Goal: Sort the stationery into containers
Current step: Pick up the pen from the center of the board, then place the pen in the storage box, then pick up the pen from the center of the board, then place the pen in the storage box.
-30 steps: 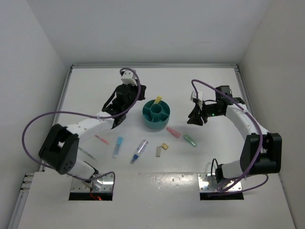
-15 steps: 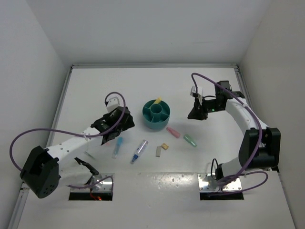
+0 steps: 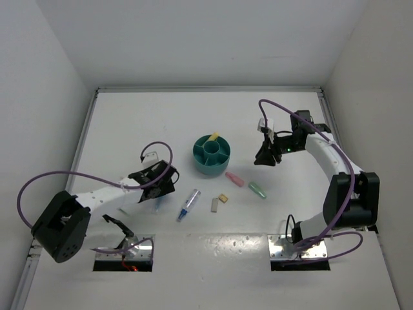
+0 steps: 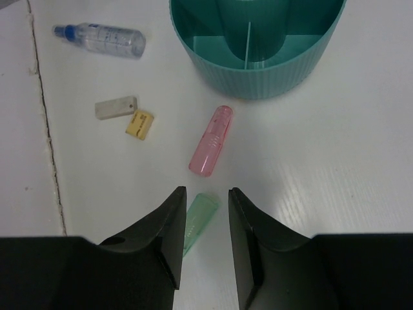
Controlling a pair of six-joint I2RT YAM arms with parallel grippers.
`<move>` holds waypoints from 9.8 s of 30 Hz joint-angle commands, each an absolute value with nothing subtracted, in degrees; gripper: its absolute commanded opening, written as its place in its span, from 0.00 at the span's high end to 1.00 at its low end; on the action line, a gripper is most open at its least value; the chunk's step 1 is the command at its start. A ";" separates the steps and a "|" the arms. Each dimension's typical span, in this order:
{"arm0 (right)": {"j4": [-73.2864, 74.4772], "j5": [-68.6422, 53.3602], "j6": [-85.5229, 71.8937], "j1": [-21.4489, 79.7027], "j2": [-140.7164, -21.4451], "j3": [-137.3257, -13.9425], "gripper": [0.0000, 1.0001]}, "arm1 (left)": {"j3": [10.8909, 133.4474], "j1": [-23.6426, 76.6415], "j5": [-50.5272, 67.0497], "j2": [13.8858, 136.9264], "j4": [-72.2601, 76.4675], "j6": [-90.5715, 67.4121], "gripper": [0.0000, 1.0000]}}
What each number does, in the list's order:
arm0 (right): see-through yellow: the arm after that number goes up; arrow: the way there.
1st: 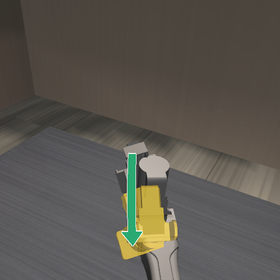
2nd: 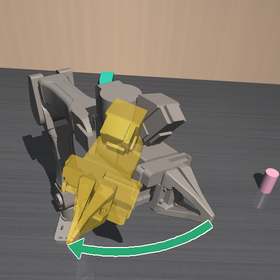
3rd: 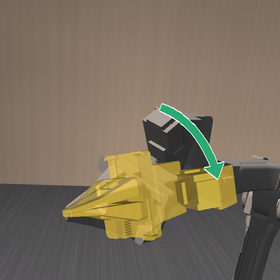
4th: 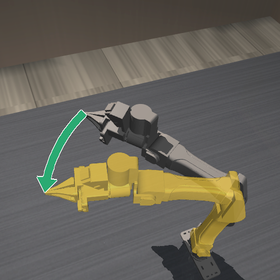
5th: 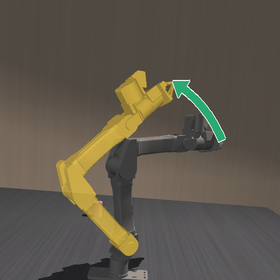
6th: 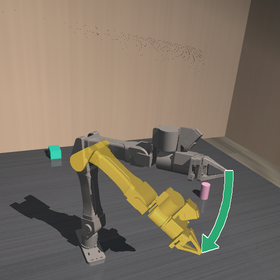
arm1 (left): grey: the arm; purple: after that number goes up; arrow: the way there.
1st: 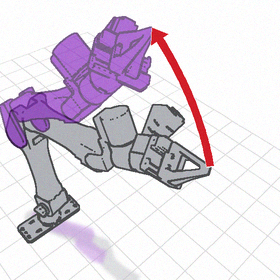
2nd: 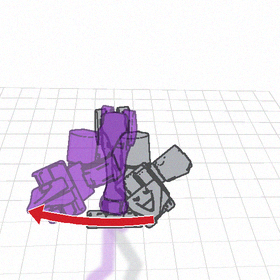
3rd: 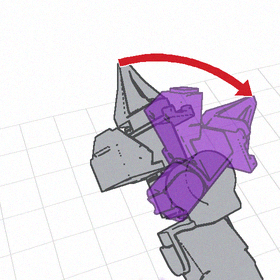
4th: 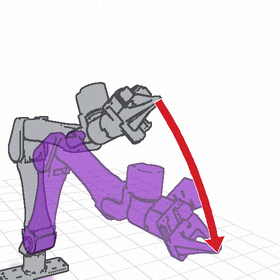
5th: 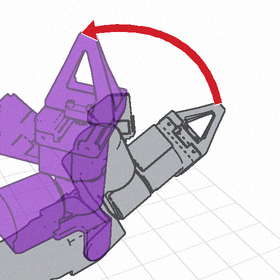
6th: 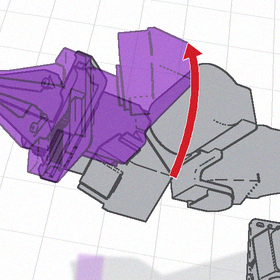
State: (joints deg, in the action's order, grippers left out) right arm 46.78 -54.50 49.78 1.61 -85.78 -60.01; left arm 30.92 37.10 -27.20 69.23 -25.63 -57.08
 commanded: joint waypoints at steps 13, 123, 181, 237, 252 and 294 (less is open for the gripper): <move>45.88 -57.13 51.59 1.41 -83.76 -60.12 0.66 | 33.48 37.71 -24.09 77.16 -22.32 -53.79 0.49; 46.58 -56.60 55.20 1.41 -88.42 -59.33 1.00 | 38.32 27.95 11.69 103.89 71.02 -26.10 0.41; 42.28 -29.64 76.64 57.83 -115.75 -81.56 0.42 | 45.00 27.51 -44.56 43.34 -50.71 -75.32 0.22; -22.75 19.87 -7.56 46.06 -78.41 -51.15 1.00 | 41.14 27.51 -40.43 40.42 -46.68 -77.17 0.25; -73.03 10.46 -2.29 42.71 -78.93 -26.63 1.00 | 39.46 27.51 -37.79 44.56 -42.36 -76.55 0.26; -70.84 -0.35 -3.35 38.50 -84.65 -31.03 0.73 | 33.49 27.51 -34.98 46.23 -45.26 -87.18 0.81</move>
